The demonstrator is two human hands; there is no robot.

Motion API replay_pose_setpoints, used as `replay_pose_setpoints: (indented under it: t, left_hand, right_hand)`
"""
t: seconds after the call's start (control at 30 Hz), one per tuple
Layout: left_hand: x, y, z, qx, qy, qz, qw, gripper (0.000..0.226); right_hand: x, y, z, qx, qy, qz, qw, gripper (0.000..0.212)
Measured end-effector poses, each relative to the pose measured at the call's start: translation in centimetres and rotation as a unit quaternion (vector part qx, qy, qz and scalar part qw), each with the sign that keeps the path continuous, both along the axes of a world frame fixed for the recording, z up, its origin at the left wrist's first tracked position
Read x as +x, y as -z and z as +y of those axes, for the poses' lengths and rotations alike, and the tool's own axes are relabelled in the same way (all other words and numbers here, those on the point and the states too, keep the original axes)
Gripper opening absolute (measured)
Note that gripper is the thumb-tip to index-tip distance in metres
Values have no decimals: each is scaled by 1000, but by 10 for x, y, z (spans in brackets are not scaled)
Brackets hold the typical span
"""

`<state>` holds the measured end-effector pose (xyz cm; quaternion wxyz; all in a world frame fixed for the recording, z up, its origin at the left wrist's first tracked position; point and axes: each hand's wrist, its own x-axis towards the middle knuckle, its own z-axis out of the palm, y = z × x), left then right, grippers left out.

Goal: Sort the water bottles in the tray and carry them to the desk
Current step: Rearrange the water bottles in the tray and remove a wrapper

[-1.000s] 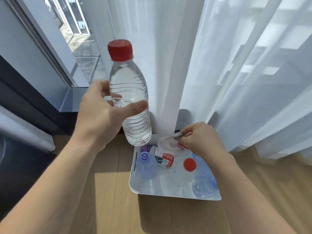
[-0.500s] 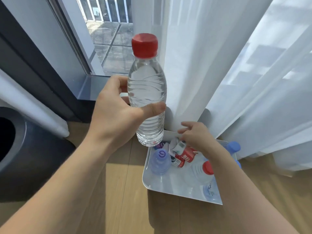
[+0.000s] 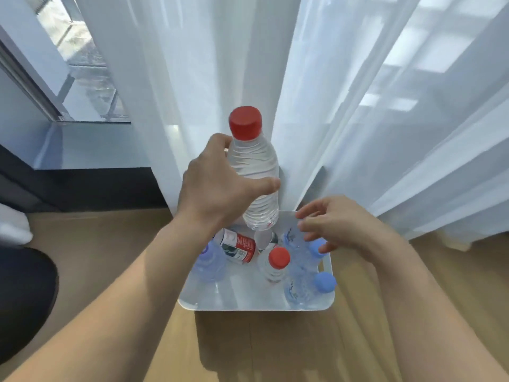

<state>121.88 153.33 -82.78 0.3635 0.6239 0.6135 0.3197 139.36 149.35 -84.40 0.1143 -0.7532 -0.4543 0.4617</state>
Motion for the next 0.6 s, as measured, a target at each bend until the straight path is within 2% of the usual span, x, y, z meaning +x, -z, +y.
replay_pose_setpoints:
  t: [0.03, 0.1, 0.17, 0.23, 0.4, 0.5, 0.6]
  left_hand:
    - [2, 1, 1, 1, 4, 11, 1000, 72]
    - [2, 4, 3, -5, 20, 35, 999, 72]
    - [-3, 8, 4, -19, 47, 67, 996, 66]
    - [-9, 11, 2, -37, 84, 101, 991, 58]
    - [-23, 12, -17, -51, 175, 117, 976, 40]
    - [-28, 21, -30, -41, 224, 132, 965, 42]
    - [-29, 39, -32, -19, 263, 197, 944, 51]
  right_hand:
    - [1, -2, -5, -26, -32, 1, 999, 13]
    - [1, -5, -12, -57, -79, -11, 995, 35]
    - [-2, -7, -15, -82, -124, -13, 989, 54]
    - [-6, -5, -15, -95, -163, -26, 982, 63]
    - [0, 3, -4, -36, -135, -67, 988, 54]
    - [8, 4, -2, 2, -100, -63, 993, 46]
    - [11, 8, -2, 31, -68, -48, 996, 40]
